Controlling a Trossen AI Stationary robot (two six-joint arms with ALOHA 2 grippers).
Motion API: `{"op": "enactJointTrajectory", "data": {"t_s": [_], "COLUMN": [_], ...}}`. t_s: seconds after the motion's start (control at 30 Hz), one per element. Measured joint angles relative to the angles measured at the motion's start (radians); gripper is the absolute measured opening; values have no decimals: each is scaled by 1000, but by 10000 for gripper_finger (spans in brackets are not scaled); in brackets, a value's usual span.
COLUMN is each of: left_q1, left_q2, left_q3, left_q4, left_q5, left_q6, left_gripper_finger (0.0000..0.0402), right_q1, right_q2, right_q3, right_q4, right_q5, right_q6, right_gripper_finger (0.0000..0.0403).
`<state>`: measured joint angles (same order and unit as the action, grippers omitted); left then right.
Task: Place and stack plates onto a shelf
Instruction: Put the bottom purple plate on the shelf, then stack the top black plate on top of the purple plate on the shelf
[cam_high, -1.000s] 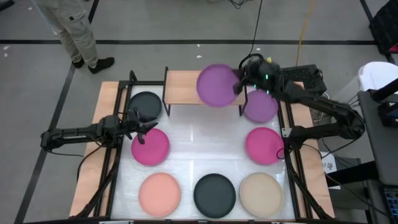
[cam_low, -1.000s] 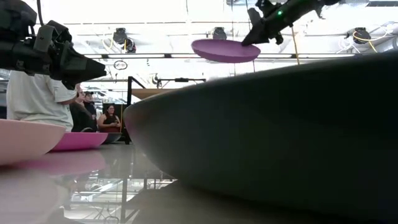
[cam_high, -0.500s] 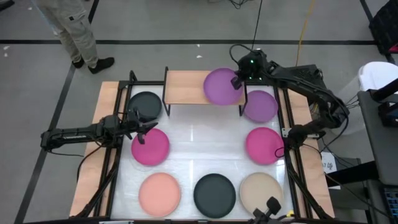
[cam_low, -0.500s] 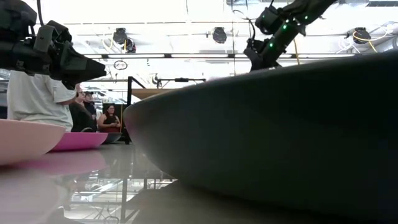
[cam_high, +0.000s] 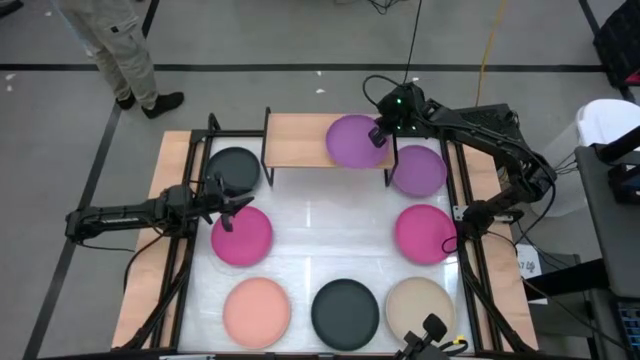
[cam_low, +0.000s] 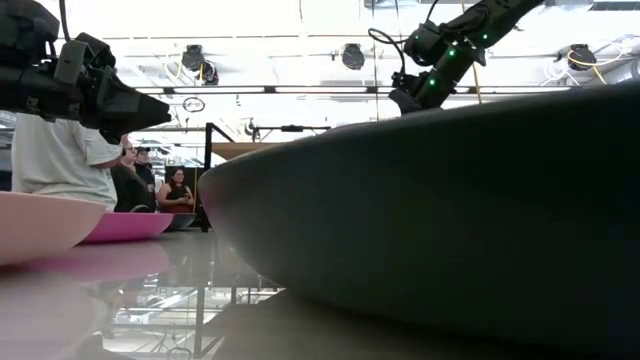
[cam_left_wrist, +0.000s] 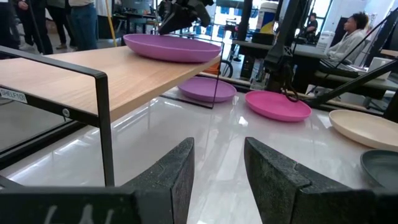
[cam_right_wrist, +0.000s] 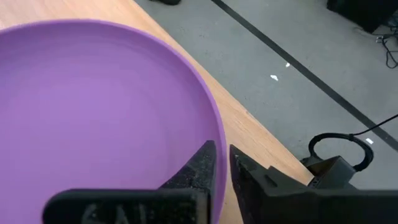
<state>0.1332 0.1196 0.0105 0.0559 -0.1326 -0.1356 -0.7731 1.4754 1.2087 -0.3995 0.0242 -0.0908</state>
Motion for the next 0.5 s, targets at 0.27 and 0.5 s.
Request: {"op": "enactJointTrajectory", "data": {"t_s": [0.27, 0.5], "left_q1": [0, 0], "left_q2": [0, 0], "left_q3": [0, 0], "left_q4": [0, 0], "left_q5": [0, 0], "left_q6": [0, 0], "left_gripper_finger": [145, 145], "right_q1": [0, 24], "right_q2": [-21, -177], "right_q3": [0, 0], "right_q4": [-2, 6], "right_q5": [0, -3], "right_q6": [-27, -27], "right_gripper_finger": [89, 109]}}
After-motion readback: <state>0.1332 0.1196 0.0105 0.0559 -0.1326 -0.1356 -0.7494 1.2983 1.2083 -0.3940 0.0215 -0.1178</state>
